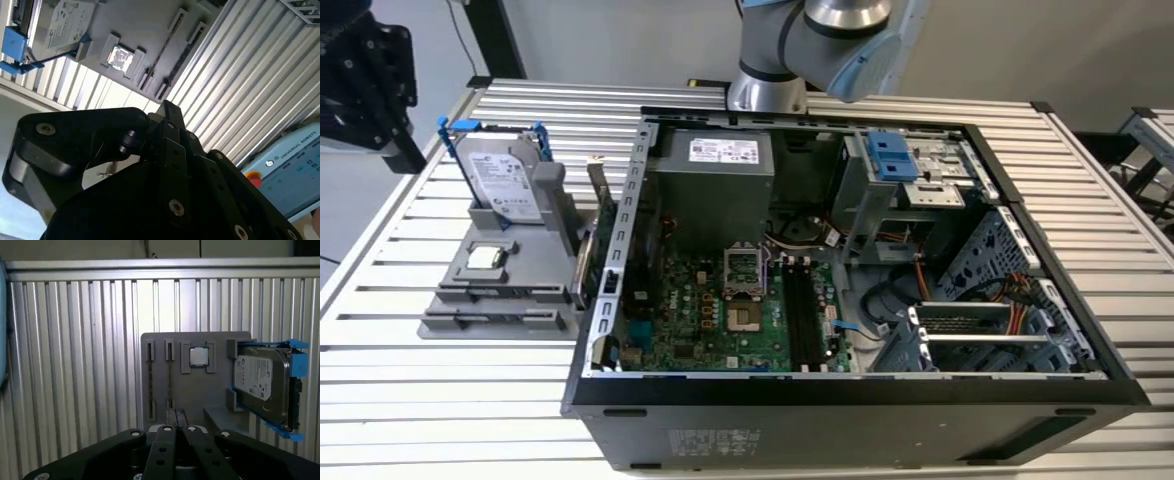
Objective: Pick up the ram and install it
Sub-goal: 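Pick up the ram and move it above insertion slot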
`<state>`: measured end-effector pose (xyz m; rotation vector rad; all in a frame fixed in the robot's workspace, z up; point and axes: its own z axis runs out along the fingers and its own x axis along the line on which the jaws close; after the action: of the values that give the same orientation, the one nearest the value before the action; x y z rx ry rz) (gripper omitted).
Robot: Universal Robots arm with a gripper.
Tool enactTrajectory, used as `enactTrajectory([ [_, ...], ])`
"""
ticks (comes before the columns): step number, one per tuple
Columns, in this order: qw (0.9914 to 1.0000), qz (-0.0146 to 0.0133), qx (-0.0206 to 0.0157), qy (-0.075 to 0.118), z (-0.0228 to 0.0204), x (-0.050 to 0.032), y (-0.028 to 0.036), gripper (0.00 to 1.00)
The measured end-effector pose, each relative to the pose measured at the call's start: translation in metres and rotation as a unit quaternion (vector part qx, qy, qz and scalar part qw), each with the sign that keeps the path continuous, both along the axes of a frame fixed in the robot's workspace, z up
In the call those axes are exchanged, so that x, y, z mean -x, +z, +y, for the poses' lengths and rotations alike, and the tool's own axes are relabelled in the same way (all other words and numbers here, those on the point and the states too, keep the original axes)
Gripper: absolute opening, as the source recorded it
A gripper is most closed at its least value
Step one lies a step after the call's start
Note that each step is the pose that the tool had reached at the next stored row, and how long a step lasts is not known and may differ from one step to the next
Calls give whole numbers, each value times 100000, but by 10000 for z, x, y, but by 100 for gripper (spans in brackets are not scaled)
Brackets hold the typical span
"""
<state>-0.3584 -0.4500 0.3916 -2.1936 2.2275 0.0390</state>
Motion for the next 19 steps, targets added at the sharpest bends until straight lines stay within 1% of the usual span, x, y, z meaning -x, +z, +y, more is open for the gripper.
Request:
enactTrajectory([
  [3,99963,0,0,2718,0,0,0,0],
  [6,99869,2,0,5125,0,0,0,0],
  [8,99803,0,1,6273,0,0,0,0],
  [14,99796,-318,22,6379,0,-1,0,0],
  [15,99796,-377,28,6378,0,-1,0,100],
  [19,99795,-603,42,6378,0,-1,1,100],
])
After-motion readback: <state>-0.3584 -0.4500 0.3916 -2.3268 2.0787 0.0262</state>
